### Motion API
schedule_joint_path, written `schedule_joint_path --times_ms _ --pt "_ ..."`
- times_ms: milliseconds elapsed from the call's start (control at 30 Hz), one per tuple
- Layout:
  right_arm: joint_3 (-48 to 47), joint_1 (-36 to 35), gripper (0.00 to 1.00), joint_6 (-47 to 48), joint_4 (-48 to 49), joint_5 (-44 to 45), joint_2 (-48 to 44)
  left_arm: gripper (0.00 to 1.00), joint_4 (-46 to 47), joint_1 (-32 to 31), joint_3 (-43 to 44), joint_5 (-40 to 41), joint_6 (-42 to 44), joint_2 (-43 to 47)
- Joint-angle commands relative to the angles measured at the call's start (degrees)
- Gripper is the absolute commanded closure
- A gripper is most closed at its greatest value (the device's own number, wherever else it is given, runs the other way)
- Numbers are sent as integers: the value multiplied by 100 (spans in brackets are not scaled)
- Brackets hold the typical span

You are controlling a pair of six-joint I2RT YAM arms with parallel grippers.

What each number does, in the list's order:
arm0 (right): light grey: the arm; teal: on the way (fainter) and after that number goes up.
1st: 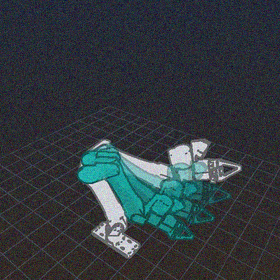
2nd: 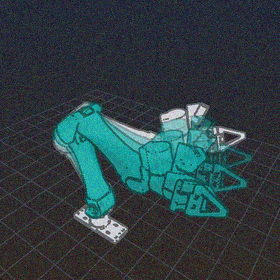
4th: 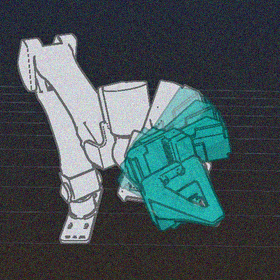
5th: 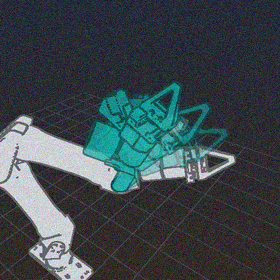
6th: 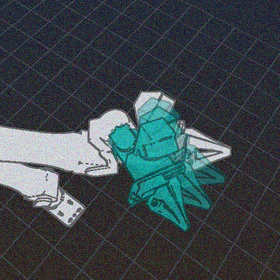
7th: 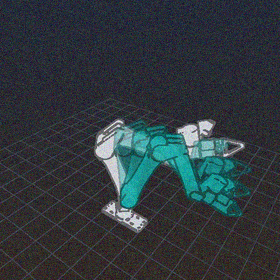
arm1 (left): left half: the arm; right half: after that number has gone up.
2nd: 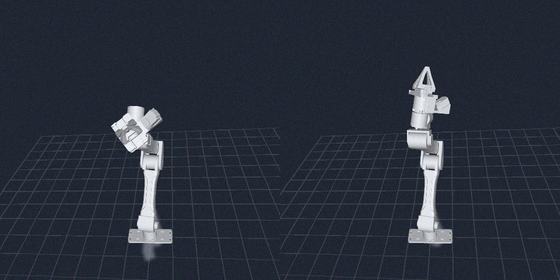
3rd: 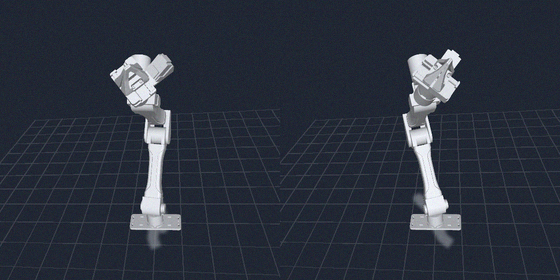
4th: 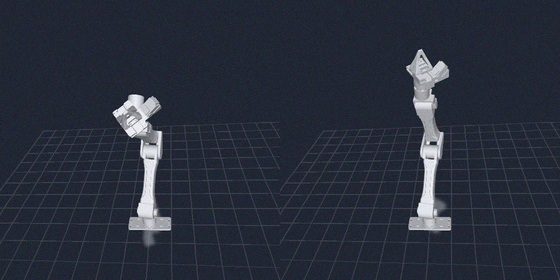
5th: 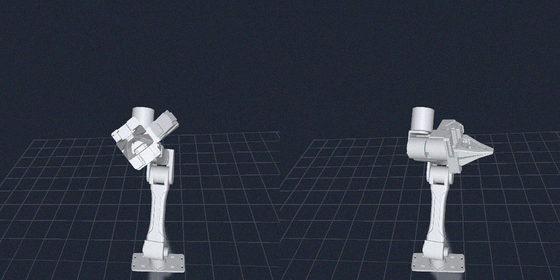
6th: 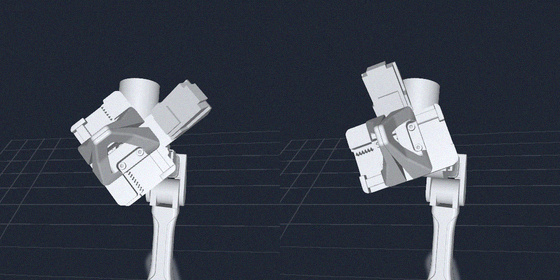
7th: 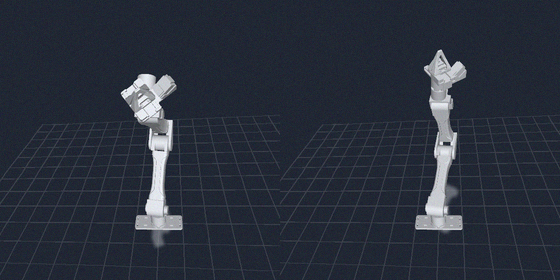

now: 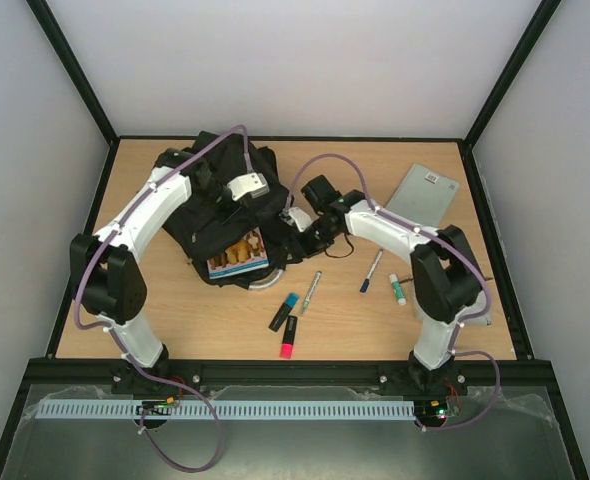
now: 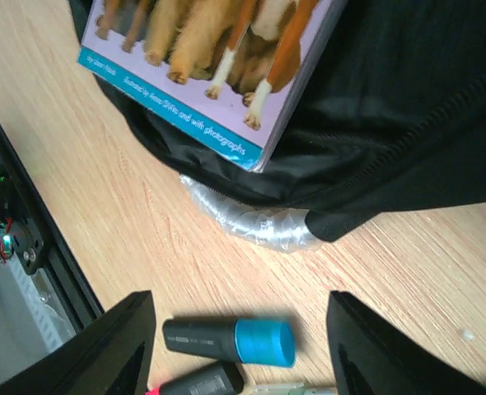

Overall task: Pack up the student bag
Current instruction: Place the book in the student bag.

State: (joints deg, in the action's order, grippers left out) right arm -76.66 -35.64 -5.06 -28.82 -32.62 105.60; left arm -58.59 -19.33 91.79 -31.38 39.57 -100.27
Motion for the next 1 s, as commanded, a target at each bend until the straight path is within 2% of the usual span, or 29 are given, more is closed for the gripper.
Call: schedule_joint_path --times_ms 0,167,367,633,733,967 --pt "149 -57 45 1478 -601 490 -674 98 66 -18 -219 -346 150 370" --pt "549 -400 53 3223 -89 1296 -1327 98 112 -20 -161 -403 97 376" --pt "679 -918 57 4920 570 1908 -1249 98 -171 -11 271 -412 296 253" --pt "492 -1174 57 5985 1050 2073 -604 98 -1559 -13 1594 -652 637 -568" --pt "439 -1230 55 6327 1287 2120 -343 98 -1510 -11 1512 -684 702 -506" --pt "-12 -1283 52 6447 1379 2141 136 98 -1436 -9 1556 -633 610 -487"
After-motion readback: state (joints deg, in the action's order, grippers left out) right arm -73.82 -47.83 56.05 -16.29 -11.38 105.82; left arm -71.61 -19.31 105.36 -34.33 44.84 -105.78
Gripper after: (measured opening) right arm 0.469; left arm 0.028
